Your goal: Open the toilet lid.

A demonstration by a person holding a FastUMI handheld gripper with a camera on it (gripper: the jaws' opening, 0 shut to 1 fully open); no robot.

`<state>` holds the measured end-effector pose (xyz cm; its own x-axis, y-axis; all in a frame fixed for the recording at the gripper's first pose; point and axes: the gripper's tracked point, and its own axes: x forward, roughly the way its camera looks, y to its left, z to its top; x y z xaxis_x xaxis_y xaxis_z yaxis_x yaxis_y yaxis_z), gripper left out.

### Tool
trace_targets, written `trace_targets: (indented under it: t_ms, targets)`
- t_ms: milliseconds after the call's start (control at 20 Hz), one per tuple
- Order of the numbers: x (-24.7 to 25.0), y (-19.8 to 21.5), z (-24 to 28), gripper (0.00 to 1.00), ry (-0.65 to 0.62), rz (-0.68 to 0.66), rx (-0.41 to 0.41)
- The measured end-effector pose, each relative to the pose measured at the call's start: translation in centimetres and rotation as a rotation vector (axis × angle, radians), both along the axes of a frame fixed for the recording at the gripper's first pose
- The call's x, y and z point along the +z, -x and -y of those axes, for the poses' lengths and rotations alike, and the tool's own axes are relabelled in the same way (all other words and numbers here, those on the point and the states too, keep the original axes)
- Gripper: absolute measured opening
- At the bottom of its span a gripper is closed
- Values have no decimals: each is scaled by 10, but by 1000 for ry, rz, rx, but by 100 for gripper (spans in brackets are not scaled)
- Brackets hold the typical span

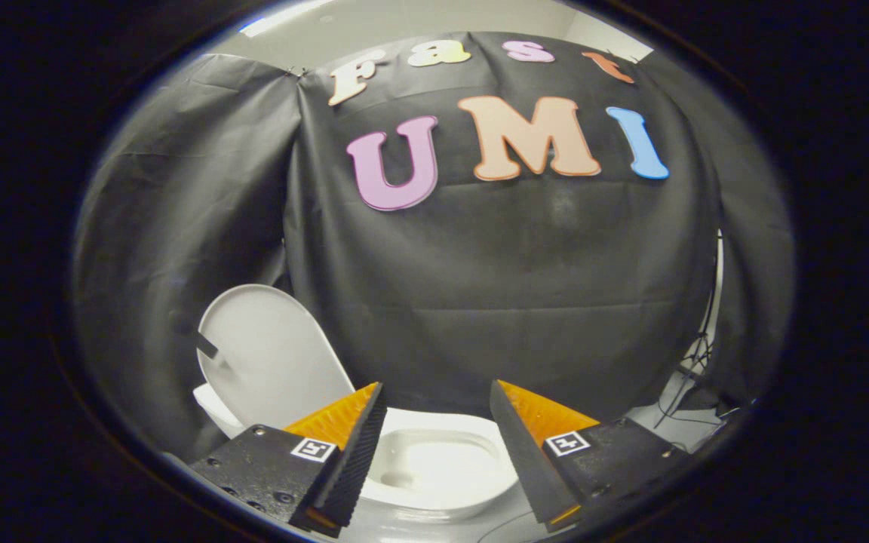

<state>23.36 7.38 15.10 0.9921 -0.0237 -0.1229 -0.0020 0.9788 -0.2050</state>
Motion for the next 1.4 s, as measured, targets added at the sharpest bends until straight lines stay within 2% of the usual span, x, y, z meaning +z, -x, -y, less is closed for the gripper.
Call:
trace_targets:
  t_ms: [300, 850, 1400]
  targets:
    - [-13, 30, 85, 86, -6, -34, -73]
    - [-48, 66, 198, 85, -24, -148, -157]
    - [-32, 88, 287, 85, -55, -126, -213]
